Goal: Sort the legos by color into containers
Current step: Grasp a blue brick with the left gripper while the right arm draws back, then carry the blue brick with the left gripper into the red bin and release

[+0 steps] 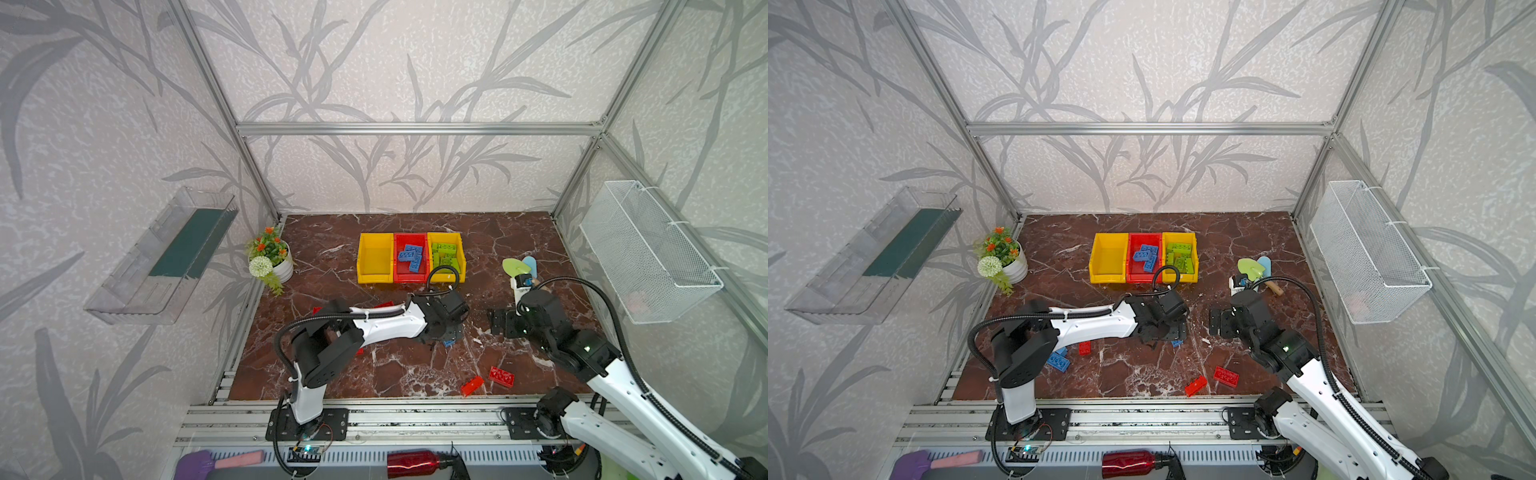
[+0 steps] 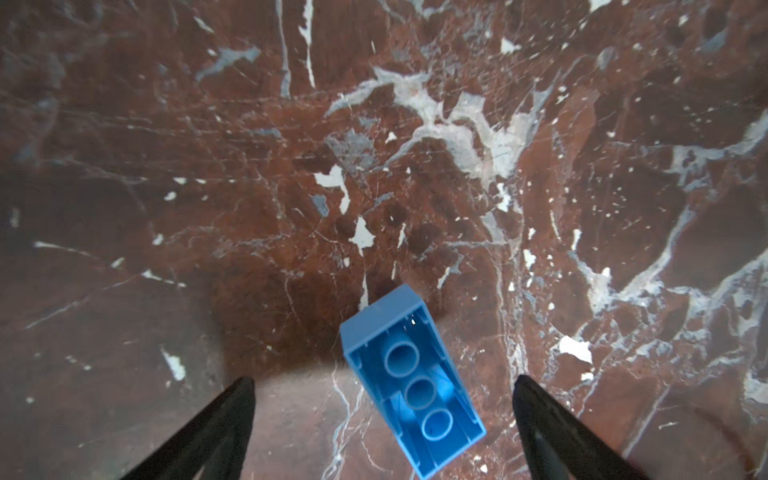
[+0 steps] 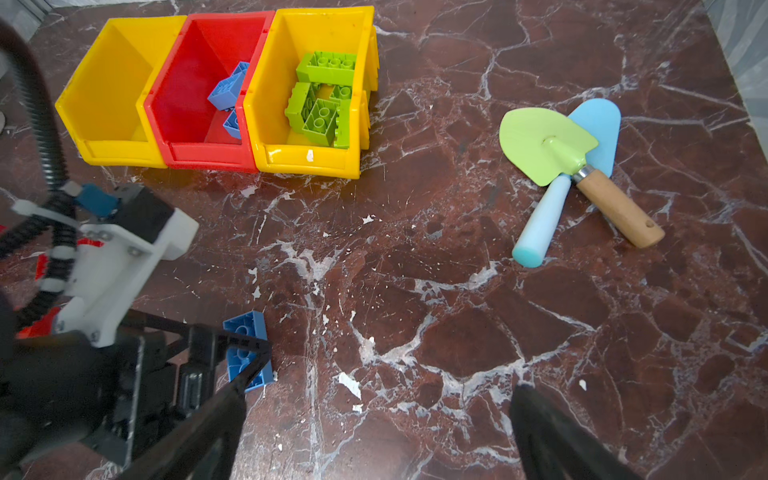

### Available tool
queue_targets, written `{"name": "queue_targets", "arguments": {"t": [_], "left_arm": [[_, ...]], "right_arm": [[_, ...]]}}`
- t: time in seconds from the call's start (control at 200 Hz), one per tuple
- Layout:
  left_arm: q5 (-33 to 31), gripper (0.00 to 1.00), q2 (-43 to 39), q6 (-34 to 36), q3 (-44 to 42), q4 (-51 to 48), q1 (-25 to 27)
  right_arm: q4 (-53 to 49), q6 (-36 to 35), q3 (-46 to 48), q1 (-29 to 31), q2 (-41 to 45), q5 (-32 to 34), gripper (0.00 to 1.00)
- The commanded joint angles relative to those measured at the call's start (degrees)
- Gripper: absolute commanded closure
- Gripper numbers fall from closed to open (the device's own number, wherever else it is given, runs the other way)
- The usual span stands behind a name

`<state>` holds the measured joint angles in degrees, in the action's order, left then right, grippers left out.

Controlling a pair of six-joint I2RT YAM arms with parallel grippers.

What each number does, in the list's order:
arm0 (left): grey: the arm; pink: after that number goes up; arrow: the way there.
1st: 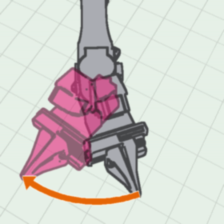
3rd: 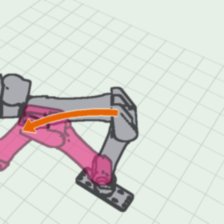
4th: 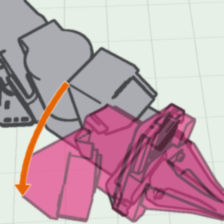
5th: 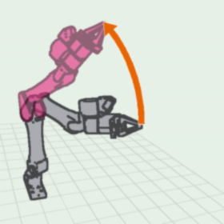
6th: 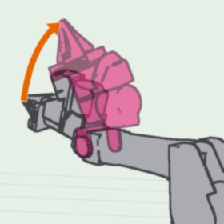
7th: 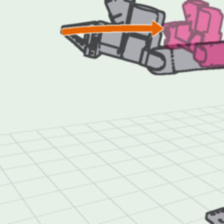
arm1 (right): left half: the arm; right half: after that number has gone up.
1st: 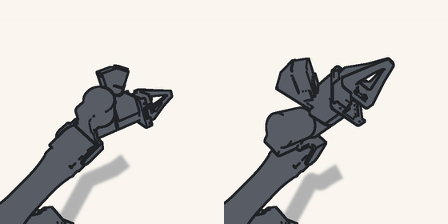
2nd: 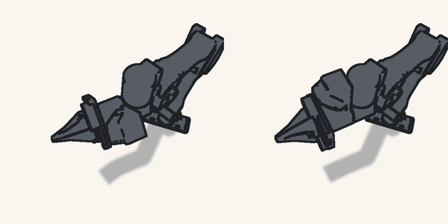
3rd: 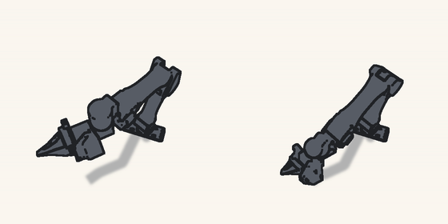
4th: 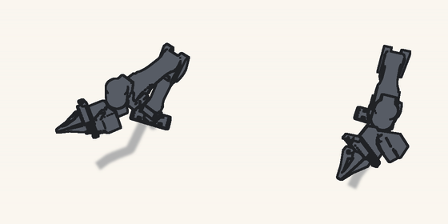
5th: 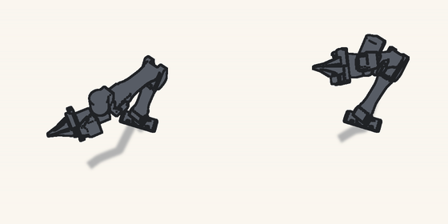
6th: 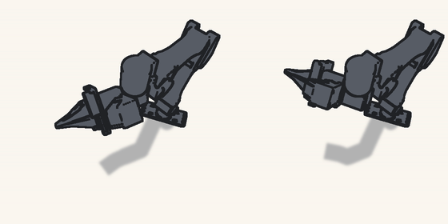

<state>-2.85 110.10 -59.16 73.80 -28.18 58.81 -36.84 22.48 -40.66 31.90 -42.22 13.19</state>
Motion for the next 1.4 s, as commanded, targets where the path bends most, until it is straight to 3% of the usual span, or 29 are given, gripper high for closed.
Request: {"name": "queue_targets", "arguments": {"t": [0.0, 0.185, 0.435, 0.695, 0.82, 1.085, 1.234, 1.394], "left_arm": [[0.01, 0.05, 2.28, -1.60, 3.74, -4.06, -0.02], [-0.97, 0.18, 6.87, -1.11, 8.16, -9.54, -0.13], [-3.56, 0.52, 8.73, 0.88, 11.62, -16.11, -0.42], [-8.78, 0.81, 3.65, 4.67, 12.28, -22.61, -2.03], [-11.62, 0.82, 1.00, 8.56, 14.66, -25.08, -4.76], [-14.29, 0.84, 0.97, 18.07, 26.92, -27.94, -16.16], [-14.51, 0.84, 7.93, 22.70, 39.31, -30.02, -20.90], [-14.36, 0.83, 19.69, 25.39, 58.92, -36.05, -24.64]], "right_arm": [[-1.30, 0.59, 0.96, -0.41, 1.74, -0.58, 0.01], [-1.49, 0.48, 1.19, -0.48, 4.54, -1.41, 0.01], [-1.23, 0.46, 1.70, -0.52, 7.13, -1.96, 0.01], [-0.60, 0.05, 1.60, -0.63, 6.70, -2.77, 0.01], [-0.47, -0.06, 1.47, -0.62, 6.39, -3.08, 0.01], [0.93, 0.37, 1.52, -0.61, 3.25, -6.06, 0.01], [1.51, 0.32, 0.88, -0.61, 0.91, -5.90, 0.01], [2.00, 0.02, -0.34, -0.79, -1.64, -5.07, 0.01]]}}
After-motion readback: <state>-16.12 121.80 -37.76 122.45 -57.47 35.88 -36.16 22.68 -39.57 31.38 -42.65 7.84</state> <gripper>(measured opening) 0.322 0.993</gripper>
